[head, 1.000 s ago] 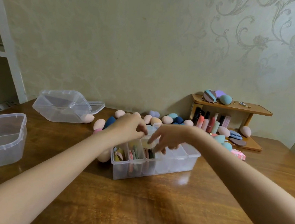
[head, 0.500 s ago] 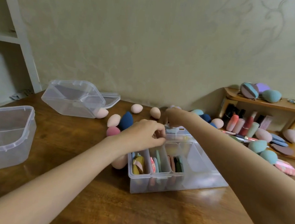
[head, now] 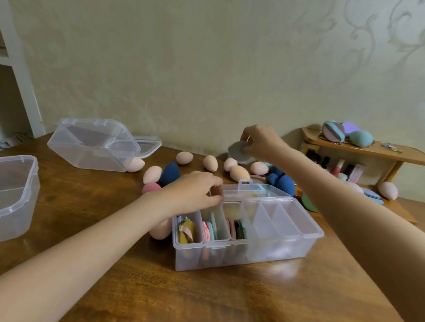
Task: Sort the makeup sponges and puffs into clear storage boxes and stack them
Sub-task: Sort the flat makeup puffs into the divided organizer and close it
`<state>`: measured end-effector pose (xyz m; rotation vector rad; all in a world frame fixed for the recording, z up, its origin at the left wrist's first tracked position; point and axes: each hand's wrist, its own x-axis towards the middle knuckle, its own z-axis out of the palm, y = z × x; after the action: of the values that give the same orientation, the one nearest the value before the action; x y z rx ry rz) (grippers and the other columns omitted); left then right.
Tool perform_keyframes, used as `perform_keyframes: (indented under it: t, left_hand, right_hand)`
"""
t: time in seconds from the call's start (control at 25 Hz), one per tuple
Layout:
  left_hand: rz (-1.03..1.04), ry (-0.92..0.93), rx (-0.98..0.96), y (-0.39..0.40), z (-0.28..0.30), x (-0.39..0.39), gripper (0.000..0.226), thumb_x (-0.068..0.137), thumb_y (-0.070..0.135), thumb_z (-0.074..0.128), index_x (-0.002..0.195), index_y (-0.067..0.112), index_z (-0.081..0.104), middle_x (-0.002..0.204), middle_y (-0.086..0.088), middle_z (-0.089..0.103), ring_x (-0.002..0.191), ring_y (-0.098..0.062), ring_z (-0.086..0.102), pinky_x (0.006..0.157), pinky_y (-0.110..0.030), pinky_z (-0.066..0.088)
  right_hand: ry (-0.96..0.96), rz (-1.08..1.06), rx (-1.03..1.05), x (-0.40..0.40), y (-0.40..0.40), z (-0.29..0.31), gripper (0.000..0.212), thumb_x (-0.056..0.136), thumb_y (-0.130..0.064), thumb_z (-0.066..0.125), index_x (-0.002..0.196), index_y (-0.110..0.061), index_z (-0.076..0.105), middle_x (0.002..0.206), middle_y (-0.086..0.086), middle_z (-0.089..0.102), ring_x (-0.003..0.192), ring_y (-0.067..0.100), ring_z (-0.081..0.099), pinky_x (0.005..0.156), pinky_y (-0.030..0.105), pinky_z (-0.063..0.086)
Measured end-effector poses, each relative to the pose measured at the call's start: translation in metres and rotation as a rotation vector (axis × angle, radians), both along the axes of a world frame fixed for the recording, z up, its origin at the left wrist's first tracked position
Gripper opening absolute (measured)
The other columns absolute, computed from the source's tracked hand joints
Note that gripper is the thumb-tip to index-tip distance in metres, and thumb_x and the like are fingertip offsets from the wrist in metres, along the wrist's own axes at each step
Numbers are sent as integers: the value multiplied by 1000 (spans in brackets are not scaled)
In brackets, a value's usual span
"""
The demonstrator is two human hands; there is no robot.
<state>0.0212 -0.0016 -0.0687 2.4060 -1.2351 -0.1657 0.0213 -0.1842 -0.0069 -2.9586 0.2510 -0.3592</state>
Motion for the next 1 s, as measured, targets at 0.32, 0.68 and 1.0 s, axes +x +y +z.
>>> perform_keyframes:
  t: [0.32,0.68,1.0]
  left_hand:
    - [107,-97,-32,-5,8,-27,16,93,22,51,104,16,60,111,-5,58,104,-21,57,89,-41,49]
    - [-83,-14,12,-6,14,-54,22,90,20,56,112,18,61,114,2,64,105,-12,57,86,-26,46]
    - [-246,10,61,-13,21,-35,28,89,26,60,117,26,65,107,23,41,97,5,36,79,-8,29]
  right_hand:
    - [86,-3,228,-111,16,7,26,80,-8,68,94,-12,46,89,10,64,55,12,56,50,23,49]
    - [299,100,157,-123,34,-33,20,90,-11,54,96,-2,70,78,6,68,50,5,54,57,15,45]
    - [377,49,368,-108,9,-16,23,85,-9,63,108,-10,61,92,10,69,55,10,52,49,17,39]
